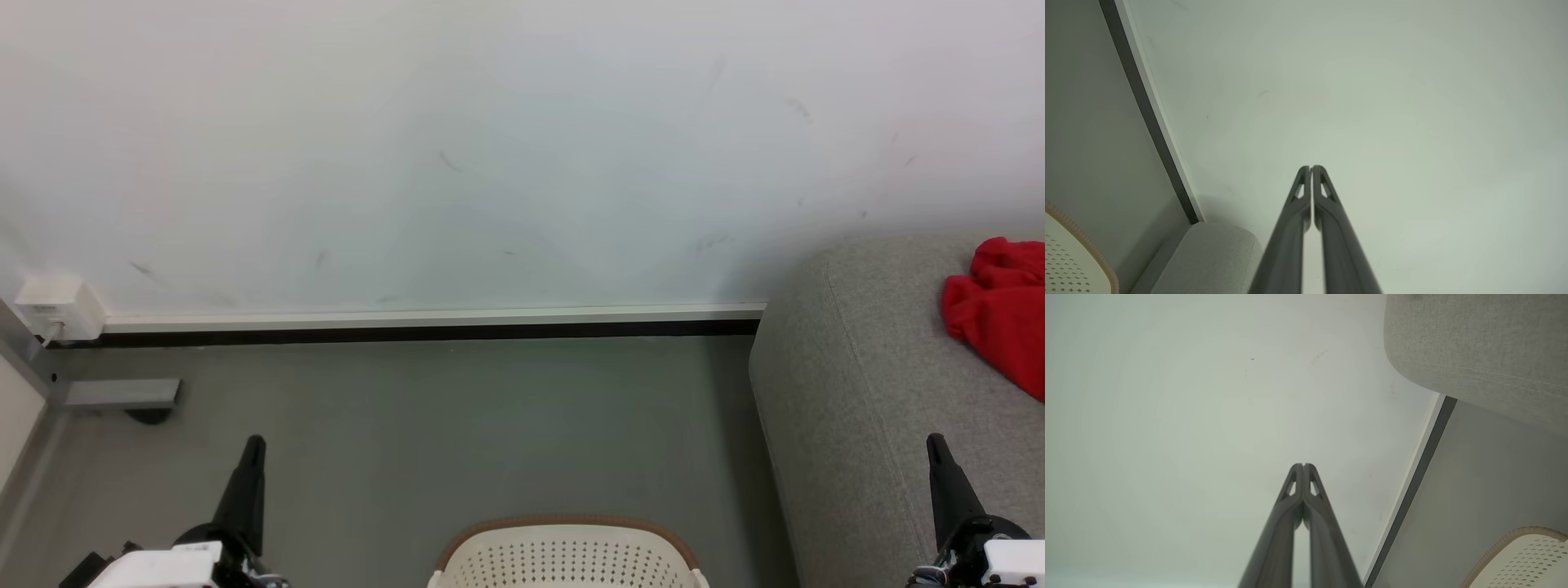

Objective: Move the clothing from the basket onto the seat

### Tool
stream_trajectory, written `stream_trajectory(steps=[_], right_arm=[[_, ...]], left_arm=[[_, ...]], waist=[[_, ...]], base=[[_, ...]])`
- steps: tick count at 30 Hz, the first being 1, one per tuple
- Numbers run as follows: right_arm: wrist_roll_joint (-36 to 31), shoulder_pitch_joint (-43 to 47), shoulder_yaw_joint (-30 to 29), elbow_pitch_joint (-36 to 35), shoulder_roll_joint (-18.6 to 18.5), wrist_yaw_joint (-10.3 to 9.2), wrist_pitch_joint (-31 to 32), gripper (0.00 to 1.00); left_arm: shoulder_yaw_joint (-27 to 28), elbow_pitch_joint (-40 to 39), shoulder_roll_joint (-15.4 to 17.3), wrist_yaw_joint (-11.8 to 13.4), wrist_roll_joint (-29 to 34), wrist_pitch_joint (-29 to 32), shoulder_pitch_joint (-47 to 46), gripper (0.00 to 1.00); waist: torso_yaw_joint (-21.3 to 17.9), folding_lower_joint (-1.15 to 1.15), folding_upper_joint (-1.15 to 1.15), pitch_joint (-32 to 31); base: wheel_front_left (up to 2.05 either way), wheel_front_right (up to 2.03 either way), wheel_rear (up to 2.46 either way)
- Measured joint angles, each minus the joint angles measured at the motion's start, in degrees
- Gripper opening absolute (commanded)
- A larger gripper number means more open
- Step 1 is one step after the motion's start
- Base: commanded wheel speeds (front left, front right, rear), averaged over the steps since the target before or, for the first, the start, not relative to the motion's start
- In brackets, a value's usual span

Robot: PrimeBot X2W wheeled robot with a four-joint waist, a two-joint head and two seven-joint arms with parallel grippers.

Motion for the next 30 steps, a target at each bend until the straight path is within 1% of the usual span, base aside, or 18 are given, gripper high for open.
stream_trajectory(steps=[30], right_arm=[[0.0,0.0,-0.01,0.01,0.0,0.0,0.0,0.0]], left_arm=[[0.0,0.0,0.0,0.0,0.0,0.0,-0.01,0.0]], waist=[[0.0,0.0,0.0,0.0]], base=[[0.0,0.0,0.0]])
